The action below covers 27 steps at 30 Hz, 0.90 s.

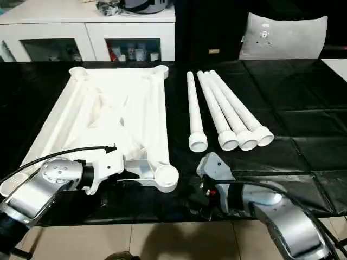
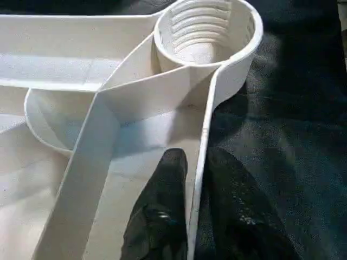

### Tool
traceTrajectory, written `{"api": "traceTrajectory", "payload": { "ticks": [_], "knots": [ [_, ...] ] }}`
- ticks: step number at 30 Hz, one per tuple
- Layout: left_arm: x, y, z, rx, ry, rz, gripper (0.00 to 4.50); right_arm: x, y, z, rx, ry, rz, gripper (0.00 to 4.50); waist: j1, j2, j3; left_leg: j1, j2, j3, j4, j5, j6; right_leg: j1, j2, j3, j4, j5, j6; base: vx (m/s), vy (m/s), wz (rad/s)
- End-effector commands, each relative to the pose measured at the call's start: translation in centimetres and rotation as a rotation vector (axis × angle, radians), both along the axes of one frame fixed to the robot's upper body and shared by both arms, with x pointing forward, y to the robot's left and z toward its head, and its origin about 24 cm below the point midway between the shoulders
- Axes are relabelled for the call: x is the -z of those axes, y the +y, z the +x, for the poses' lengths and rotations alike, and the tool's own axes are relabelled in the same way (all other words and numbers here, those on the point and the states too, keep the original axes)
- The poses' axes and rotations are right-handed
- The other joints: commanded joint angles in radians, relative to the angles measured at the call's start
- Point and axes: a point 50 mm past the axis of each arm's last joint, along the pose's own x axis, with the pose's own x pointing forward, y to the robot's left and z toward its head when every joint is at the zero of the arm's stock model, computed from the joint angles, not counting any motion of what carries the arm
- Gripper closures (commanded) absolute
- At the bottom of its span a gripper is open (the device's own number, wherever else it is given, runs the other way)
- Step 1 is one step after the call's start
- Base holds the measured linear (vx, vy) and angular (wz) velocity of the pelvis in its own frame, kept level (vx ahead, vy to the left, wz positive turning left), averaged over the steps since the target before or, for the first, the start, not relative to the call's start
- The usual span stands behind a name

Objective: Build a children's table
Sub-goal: Move table base

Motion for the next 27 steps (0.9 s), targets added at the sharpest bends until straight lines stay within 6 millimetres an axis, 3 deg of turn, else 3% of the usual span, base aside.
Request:
{"api": "traceTrajectory", "payload": {
  "ticks": [1, 6, 7, 11, 19, 20, 23, 26, 27],
  "knots": [
    [0.0, 0.5, 0.6, -0.059, -0.01, 0.011, 4.1, -0.6, 0.2, 0.1, 0.002, -0.042, 0.005, 0.0, -0.001, -0.004, -0.049, 0.018, 0.075, -0.026, -0.088, -0.212, 0.006, 0.02, -0.086, 0.04, -0.082, -0.029, -0.249, 0.0, 0.0, 0.0],
    [-0.5, 0.5, 1.3, -0.132, -0.029, -0.029, 4.37, -0.9, 0.7, 1.6, 0.075, -0.149, 0.017, 0.0, -0.012, -0.013, -0.053, 0.013, 0.071, -0.023, -0.082, -0.154, 0.022, 0.022, -0.086, 0.038, -0.077, 0.028, -0.255, 0.0, 0.0, 0.0],
    [-0.6, 0.5, 1.6, -0.144, -0.048, -0.027, 4.44, -1.0, 1.0, 2.0, 0.099, -0.148, 0.044, 0.0, -0.016, -0.015, -0.056, 0.011, 0.07, -0.022, -0.077, -0.109, 0.039, 0.024, -0.084, 0.037, -0.071, 0.087, -0.258, 0.0, 0.0, 0.0],
    [-0.7, 0.2, 1.9, -0.167, -0.058, -0.036, 4.44, -1.3, 1.5, 2.5, 0.133, -0.16, 0.086, 0.0, -0.021, -0.015, -0.06, 0.008, 0.067, -0.018, -0.07, -0.059, 0.074, 0.024, -0.081, 0.035, -0.065, 0.158, -0.264, 0.0, 0.0, 0.0],
    [-1.1, -0.8, 1.7, -0.131, -0.085, -0.1, 4.44, -1.8, 1.6, 4.2, 0.292, -0.243, 0.026, 0.0, -0.023, -0.013, -0.058, 0.01, 0.066, -0.017, -0.074, -0.072, 0.058, 0.02, -0.078, 0.032, -0.067, 0.112, -0.262, 0.0, 0.0, 0.0],
    [-1.3, -0.9, 1.7, -0.124, -0.093, -0.106, 4.06, -2.1, 1.6, 4.8, 0.35, -0.24, 0.014, 0.0, -0.023, -0.014, -0.057, 0.012, 0.068, -0.016, -0.073, -0.078, 0.057, 0.02, -0.079, 0.034, -0.068, 0.107, -0.261, 0.0, 0.0, 0.0],
    [-1.4, -0.9, 1.7, -0.118, -0.098, -0.106, 3.92, -2.5, 1.7, 5.6, 0.405, -0.228, 0.015, 0.0, -0.021, -0.011, -0.058, 0.011, 0.067, -0.016, -0.074, -0.075, 0.047, 0.02, -0.08, 0.035, -0.066, 0.099, -0.26, 0.0, 0.0, 0.0],
    [-2.1, -0.9, 1.4, -0.107, -0.088, -0.127, 3.64, -3.9, 2.5, 8.2, 0.525, -0.175, 0.059, 0.0, -0.023, -0.009, -0.059, 0.012, 0.065, -0.018, -0.075, -0.067, 0.028, 0.018, -0.079, 0.033, -0.061, 0.11, -0.266, 0.0, 0.0, 0.0],
    [-2.1, -0.9, 1.4, -0.107, -0.088, -0.127, 3.64, -3.9, 2.5, 8.2, 0.525, -0.175, 0.059, 0.0, -0.024, -0.008, -0.059, 0.014, 0.065, -0.016, -0.075, -0.075, 0.023, 0.016, -0.077, 0.033, -0.061, 0.101, -0.268, 0.0, 0.0, 0.0]
  ]
}}
